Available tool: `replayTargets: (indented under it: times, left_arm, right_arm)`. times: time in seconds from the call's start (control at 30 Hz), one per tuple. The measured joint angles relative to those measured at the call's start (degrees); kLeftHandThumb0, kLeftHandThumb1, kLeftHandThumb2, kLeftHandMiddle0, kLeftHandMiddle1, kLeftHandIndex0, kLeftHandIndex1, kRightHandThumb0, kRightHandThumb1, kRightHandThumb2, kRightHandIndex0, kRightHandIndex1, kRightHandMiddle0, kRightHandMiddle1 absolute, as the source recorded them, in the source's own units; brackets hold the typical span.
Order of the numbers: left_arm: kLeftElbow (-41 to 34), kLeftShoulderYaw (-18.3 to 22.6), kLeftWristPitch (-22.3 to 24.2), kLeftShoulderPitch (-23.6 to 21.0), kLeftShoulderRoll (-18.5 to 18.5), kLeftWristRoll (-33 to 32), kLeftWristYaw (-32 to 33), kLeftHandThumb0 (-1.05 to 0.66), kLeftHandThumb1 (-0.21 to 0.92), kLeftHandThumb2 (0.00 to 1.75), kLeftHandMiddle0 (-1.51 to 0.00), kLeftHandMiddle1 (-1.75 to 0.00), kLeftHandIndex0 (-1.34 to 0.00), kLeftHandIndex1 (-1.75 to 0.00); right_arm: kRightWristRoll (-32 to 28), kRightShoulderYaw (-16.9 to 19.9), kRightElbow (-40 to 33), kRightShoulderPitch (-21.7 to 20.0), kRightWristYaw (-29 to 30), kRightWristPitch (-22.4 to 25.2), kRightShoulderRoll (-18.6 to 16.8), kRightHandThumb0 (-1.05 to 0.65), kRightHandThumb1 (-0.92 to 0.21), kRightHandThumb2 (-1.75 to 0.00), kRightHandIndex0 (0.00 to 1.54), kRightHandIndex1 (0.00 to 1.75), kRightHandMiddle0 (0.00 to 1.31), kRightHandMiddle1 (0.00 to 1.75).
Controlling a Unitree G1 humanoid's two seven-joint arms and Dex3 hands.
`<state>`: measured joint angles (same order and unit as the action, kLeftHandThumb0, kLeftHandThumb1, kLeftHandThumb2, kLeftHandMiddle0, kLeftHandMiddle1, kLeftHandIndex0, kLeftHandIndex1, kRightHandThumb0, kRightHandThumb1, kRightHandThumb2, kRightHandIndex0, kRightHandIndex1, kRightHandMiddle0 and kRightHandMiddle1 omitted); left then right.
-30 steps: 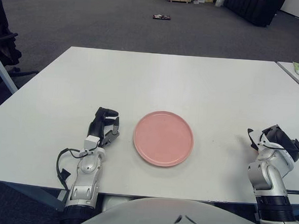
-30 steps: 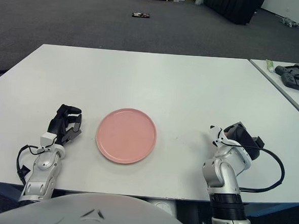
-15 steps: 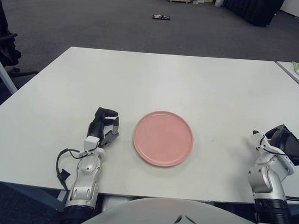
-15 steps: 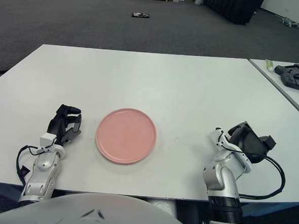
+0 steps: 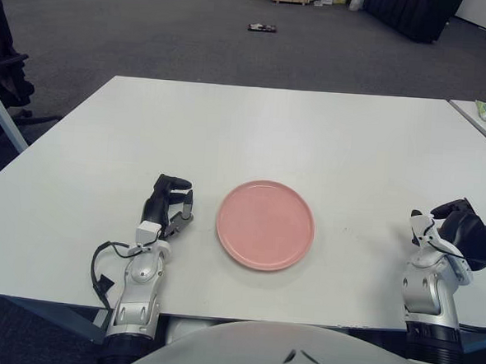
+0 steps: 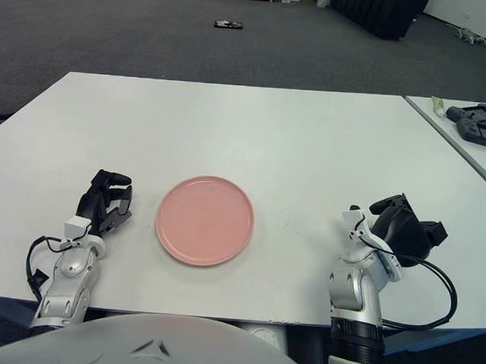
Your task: Put the apple into the plate.
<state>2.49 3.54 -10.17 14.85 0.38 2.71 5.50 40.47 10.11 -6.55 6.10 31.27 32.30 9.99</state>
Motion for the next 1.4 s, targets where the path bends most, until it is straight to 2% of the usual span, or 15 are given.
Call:
replayTargets:
  times: [0.27,0.7,1.0,1.17,1.3,1.33,1.4]
  left_arm:
    - [0.0,0.1,-0.1,0.0,0.0,0.0,0.0,-0.37,0.75,0.77,-0.52,-1.69,-0.3,-1.75]
    - [-0.2,0.1,0.3,0.0,0.0,0.0,0.0,-0.37,0.77,0.74,-0.51,-1.69,-0.29,-1.75]
    - [-0.4,0.1,0.8,0.0,0.0,0.0,0.0,-0.37,0.77,0.74,-0.51,-1.69,-0.28,-1.75]
    - [0.0,0.1,0.0,0.0,0.0,0.0,0.0,-0.37,0.75,0.77,-0.52,-1.69,-0.3,-1.75]
    - [0.1,0.1,-0.4,0.0,-0.1,0.0,-0.1,-0.37,0.74,0.77,-0.51,-1.69,-0.3,-1.75]
    - [0.1,0.1,-0.4,0.0,-0.1,-0.1,-0.1,-0.37,0.75,0.77,-0.51,-1.7,-0.3,-1.75]
    - [0.1,0.1,-0.4,0.0,0.0,-0.1,-0.1,-0.37,0.75,0.76,-0.51,-1.7,-0.29,-1.75]
  right_arm:
    - [-2.8,1.7,1.5,-0.1,6.4,-8.1,-0.8,-0.5,-0.24,-1.41,1.21,1.75,0.67,1.75]
    - [-9.3,3.8,5.2,0.1,13.6,-26.4,-1.8,-0.51,-0.24,-1.41,1.25,1.75,0.67,1.75]
    - [-10.1,4.6,8.4,0.1,17.2,-32.6,-1.7,-0.51,-0.23,-1.43,1.27,1.75,0.69,1.75]
    - [-9.9,4.9,10.1,0.2,18.0,-34.3,-0.8,-0.51,-0.24,-1.41,1.26,1.75,0.67,1.75]
    - [-10.0,5.7,7.2,2.5,16.7,-35.7,0.1,-0.48,-0.34,-1.28,1.17,1.75,0.59,1.75]
    - [-10.3,6.1,6.2,3.2,16.1,-36.4,0.4,-0.46,-0.38,-1.24,1.11,1.75,0.56,1.75]
    - [-11.3,7.2,5.6,4.2,15.0,-38.7,1.4,-0.43,-0.5,-1.08,0.84,1.75,0.47,1.75]
